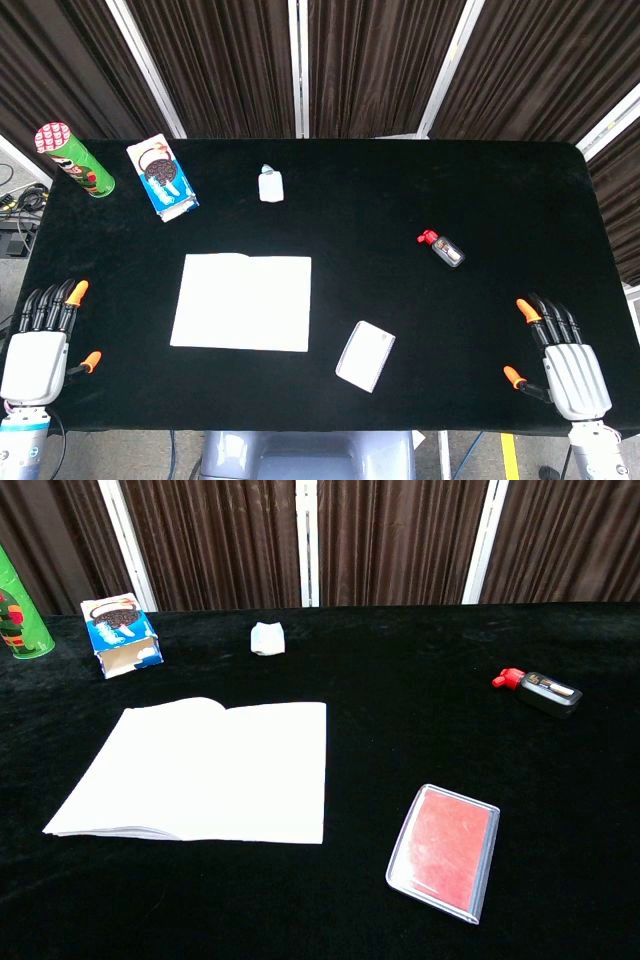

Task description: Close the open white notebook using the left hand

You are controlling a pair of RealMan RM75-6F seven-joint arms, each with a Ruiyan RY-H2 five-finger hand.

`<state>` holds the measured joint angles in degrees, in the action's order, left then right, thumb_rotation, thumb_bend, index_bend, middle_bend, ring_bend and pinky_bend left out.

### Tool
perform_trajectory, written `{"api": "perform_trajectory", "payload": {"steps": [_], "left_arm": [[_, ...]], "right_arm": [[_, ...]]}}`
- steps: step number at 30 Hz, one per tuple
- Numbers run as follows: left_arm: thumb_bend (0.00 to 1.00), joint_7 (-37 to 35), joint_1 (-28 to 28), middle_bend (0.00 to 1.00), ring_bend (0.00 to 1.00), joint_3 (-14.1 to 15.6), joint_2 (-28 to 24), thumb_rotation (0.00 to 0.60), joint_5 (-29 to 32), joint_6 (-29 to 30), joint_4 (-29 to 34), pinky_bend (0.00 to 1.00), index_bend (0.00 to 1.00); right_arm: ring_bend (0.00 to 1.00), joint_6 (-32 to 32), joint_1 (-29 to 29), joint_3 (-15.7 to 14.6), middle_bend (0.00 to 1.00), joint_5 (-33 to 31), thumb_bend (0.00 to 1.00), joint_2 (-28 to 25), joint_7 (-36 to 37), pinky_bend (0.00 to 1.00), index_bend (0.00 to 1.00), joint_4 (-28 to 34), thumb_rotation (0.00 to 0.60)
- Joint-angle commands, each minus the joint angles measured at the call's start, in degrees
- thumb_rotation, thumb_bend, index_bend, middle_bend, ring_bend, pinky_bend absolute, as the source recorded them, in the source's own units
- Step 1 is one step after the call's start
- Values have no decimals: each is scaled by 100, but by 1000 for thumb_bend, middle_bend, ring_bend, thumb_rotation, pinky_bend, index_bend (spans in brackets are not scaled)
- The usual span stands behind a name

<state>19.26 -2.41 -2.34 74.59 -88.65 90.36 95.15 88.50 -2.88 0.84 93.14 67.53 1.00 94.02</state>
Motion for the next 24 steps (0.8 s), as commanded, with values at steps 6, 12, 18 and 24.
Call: {"api": "perform_trajectory", "payload": {"steps": [6,12,18,24], "left_arm": [[43,-20,-19,0,0,7,-26,600,1,-35,46,0,0],[44,-36,-27,0,0,9,-41,600,-3,-45,60,0,0],[45,-53,-65,0,0,7,-39,600,33,-130,27,0,0],[101,120,-147,0,0,74,85,600,39,-335,-75,0,0]], "right_arm": [[0,-8,13,-6,0,-27,85,-34,6,0,0,27,600],[0,-47,14,-19,0,-53,84,-55,-30,0,0,67,600],[0,-104,7,-13,0,-115,85,-31,-125,0,0,61,600],[0,-94,16,-16,0,-114,85,-44,-122,0,0,89,600]]}}
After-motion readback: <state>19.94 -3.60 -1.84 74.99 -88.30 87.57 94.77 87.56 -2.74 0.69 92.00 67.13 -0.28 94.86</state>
